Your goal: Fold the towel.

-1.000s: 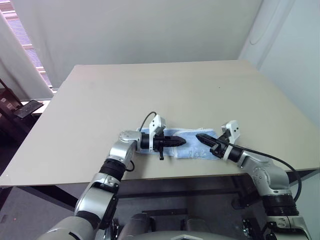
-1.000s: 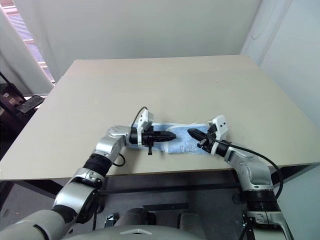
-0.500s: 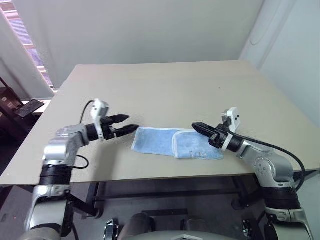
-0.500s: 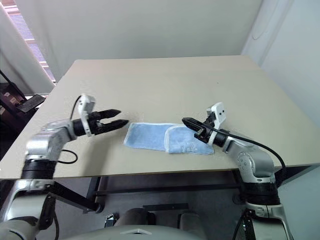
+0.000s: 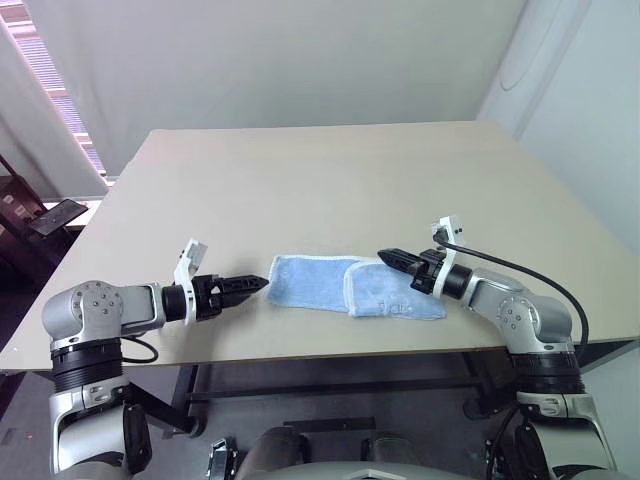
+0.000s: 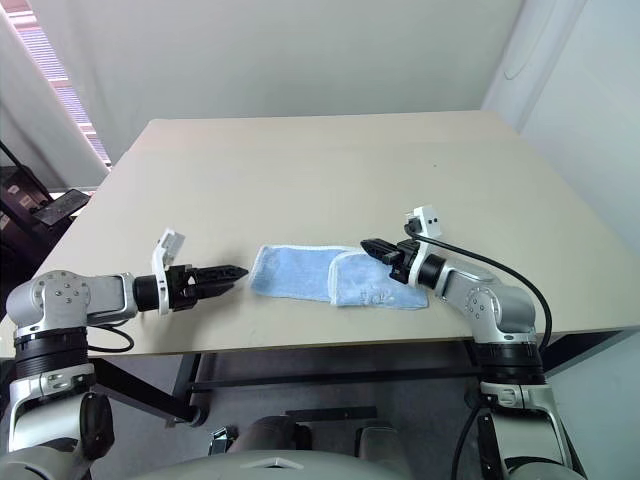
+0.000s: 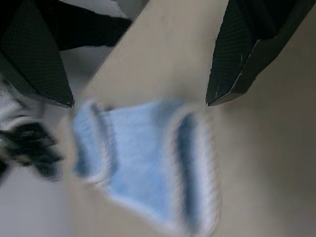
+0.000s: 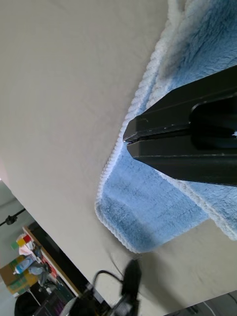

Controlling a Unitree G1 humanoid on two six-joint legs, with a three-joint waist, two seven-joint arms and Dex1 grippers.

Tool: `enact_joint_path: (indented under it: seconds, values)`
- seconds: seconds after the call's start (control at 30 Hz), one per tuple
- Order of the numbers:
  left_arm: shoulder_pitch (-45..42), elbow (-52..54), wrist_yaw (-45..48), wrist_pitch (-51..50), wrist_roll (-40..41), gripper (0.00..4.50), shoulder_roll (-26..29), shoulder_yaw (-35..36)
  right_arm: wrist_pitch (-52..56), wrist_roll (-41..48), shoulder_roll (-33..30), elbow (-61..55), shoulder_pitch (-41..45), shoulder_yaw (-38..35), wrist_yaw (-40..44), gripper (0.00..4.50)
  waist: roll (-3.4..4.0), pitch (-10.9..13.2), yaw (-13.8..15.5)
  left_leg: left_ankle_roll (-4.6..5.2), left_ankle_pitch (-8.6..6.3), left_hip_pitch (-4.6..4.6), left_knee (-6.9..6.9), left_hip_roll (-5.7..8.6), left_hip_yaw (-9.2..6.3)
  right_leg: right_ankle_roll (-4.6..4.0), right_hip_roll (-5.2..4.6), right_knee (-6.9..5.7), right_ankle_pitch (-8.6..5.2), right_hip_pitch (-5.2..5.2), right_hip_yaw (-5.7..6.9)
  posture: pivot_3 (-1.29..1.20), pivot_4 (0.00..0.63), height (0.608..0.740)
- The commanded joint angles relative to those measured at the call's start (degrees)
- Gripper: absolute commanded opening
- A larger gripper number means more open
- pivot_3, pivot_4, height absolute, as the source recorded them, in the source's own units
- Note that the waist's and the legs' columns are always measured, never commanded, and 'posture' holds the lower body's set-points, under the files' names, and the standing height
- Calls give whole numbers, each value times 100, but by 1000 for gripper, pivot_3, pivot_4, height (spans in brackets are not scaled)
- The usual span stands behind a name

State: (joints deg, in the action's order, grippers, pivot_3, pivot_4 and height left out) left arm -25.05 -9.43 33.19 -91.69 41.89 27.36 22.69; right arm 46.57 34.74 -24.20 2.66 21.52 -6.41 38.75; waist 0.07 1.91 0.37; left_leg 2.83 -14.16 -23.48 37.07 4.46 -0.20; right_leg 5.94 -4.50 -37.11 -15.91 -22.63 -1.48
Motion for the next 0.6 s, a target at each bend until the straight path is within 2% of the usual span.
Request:
enact_joint_path:
  seconds: [0.03,0.33,0.6]
  values:
    - [-179,-176,-357,-81,184,4493,35,9,12,111,29,-77,151,-171,-44,0,3,-2,4,-1,0,0,0,0,0,0,0,0,0,0,0,0,0,736]
    - [-362,-744,-1158,-81,982,4493,-409,-23,17,102,108,-107,94,-324,-269,0,12,-8,46,-3,0,4,-2,1,0,-4,-7,1,-1,7,3,0,0,736]
    - [-444,-1060,-1785,-81,1350,4493,-873,-60,-12,58,84,-107,64,-421,-455,0,22,-14,89,-3,0,4,0,17,0,-4,-27,13,-1,21,8,0,0,736]
